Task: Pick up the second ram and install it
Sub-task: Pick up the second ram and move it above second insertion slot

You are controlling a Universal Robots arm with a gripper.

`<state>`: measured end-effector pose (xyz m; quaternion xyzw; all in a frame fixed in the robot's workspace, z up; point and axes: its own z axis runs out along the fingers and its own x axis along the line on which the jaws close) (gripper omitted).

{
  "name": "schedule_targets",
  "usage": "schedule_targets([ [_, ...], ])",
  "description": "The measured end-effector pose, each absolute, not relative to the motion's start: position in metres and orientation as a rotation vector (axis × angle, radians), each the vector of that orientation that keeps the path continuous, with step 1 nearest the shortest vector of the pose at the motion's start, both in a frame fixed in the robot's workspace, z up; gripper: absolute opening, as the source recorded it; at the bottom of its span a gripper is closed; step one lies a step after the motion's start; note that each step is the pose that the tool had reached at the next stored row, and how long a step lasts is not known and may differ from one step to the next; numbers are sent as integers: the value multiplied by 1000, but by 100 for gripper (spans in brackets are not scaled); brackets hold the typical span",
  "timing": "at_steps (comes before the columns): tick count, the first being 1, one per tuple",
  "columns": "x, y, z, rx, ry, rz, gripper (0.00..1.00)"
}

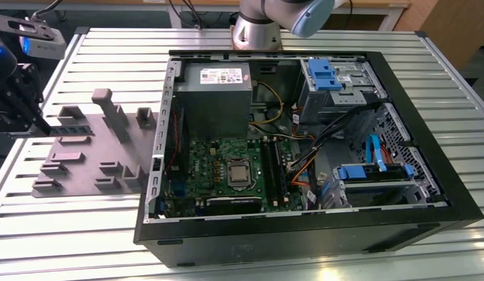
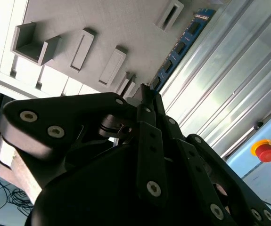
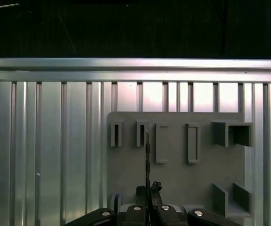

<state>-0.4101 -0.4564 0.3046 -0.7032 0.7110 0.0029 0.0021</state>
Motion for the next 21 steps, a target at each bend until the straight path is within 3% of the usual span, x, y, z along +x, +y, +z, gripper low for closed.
schedule_targets([
  [21, -410, -456, 319, -2206, 2231, 9, 14],
])
